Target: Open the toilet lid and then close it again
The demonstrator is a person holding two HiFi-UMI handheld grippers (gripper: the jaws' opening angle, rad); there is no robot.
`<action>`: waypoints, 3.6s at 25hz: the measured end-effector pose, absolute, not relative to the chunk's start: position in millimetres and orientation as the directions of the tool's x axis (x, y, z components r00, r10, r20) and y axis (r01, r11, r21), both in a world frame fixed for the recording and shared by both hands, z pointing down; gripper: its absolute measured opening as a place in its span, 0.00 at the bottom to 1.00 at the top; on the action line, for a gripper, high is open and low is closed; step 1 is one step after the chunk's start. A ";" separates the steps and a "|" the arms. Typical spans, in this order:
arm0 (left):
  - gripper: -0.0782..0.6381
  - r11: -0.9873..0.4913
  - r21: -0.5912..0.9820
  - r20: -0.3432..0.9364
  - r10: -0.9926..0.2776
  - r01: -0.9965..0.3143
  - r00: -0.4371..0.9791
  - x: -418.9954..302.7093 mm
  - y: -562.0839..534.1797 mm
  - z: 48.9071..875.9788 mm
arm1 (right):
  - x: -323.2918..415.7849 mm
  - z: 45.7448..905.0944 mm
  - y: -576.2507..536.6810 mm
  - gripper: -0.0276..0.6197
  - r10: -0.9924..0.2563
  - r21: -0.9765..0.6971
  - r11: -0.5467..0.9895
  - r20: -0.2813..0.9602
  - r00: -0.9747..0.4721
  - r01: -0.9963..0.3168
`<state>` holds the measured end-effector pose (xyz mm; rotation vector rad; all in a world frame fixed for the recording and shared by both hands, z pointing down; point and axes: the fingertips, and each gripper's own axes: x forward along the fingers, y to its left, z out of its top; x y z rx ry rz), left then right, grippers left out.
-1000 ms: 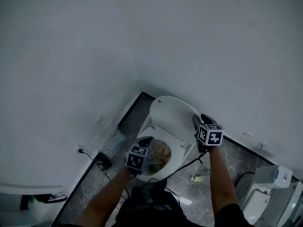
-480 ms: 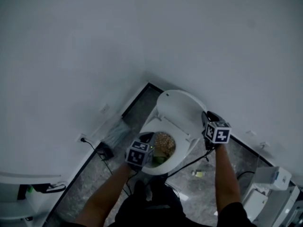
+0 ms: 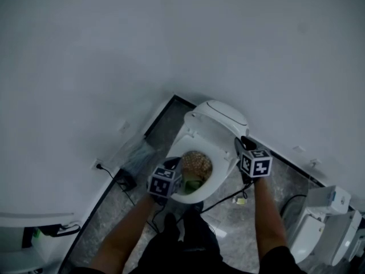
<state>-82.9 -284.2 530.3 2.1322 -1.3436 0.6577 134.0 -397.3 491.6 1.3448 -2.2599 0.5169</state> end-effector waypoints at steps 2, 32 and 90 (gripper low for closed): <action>0.12 -0.373 0.177 0.644 -0.656 -0.911 0.393 -83.0 -280.3 529.3 | 128.8 493.9 -384.4 0.22 -0.710 -0.085 0.459 0.563 -0.423 -0.884; 0.12 -0.431 0.211 0.626 -0.630 -0.877 0.460 -81.2 -236.0 549.4 | 61.2 545.2 -247.1 0.24 -0.658 0.004 0.540 0.625 -0.419 -0.842; 0.12 -0.383 0.223 0.722 -0.553 -0.896 0.416 -115.4 -182.5 660.8 | 16.7 649.1 -144.5 0.07 -0.473 -0.165 0.573 0.734 -0.488 -0.803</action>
